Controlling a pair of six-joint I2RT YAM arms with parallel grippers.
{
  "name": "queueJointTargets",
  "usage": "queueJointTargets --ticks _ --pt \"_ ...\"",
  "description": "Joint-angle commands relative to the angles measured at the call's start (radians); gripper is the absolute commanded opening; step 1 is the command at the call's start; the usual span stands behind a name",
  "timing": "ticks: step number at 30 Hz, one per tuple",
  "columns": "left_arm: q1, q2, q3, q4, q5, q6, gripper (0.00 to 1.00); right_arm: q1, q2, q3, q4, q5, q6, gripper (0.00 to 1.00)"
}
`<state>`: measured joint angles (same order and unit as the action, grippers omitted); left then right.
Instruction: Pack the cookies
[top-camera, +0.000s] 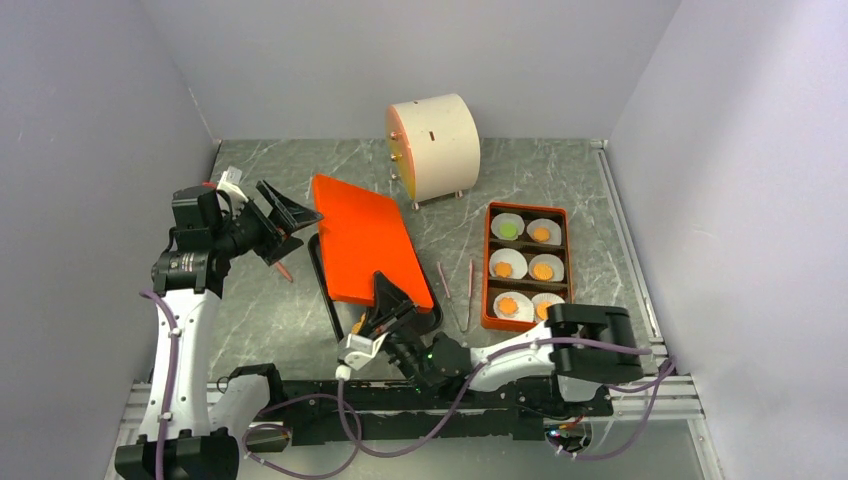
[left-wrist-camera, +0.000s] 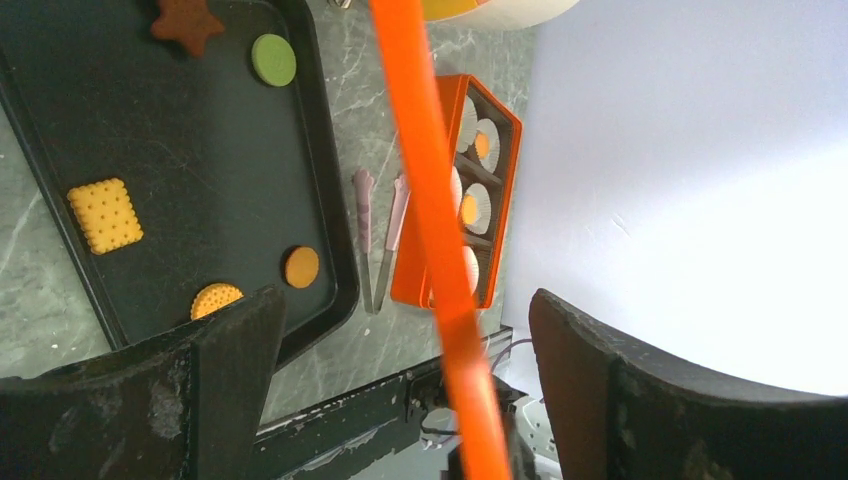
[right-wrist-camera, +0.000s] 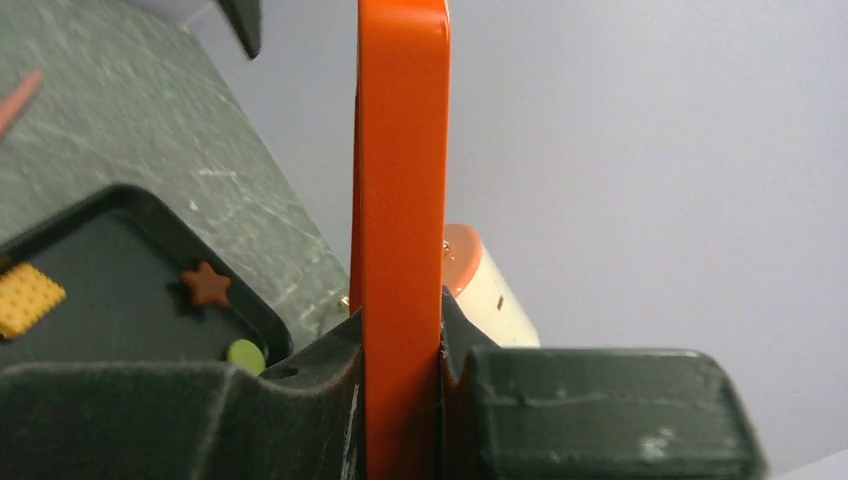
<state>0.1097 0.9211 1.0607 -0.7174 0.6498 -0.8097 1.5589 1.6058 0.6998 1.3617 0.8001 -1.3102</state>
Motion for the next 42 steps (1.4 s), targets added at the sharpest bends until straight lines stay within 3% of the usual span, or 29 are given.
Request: queueJointTargets --ticks 1,13,19,30,36,42 --pt "-0.003 0.001 0.038 0.042 0.02 0.003 0.95 0.024 0.063 0.044 0.343 -0.006 -0.25 0.0" --pt "-0.039 0.019 -0.048 0.084 0.038 0.028 0.83 0.04 0.136 0.091 0.418 -0.039 -0.354 0.0" --pt "-0.074 0.042 -0.053 0.137 0.046 0.039 0.71 0.043 0.182 0.108 0.453 -0.041 -0.42 0.0" --pt "-0.091 0.07 -0.109 0.246 0.127 -0.018 0.38 0.047 0.192 0.115 0.455 -0.035 -0.442 0.0" --pt "-0.091 0.076 -0.113 0.301 0.15 -0.066 0.08 0.049 0.194 0.112 0.456 -0.009 -0.43 0.0" --pt "-0.091 0.064 -0.133 0.412 0.116 -0.165 0.05 0.049 0.181 0.093 0.421 0.044 -0.402 0.27"
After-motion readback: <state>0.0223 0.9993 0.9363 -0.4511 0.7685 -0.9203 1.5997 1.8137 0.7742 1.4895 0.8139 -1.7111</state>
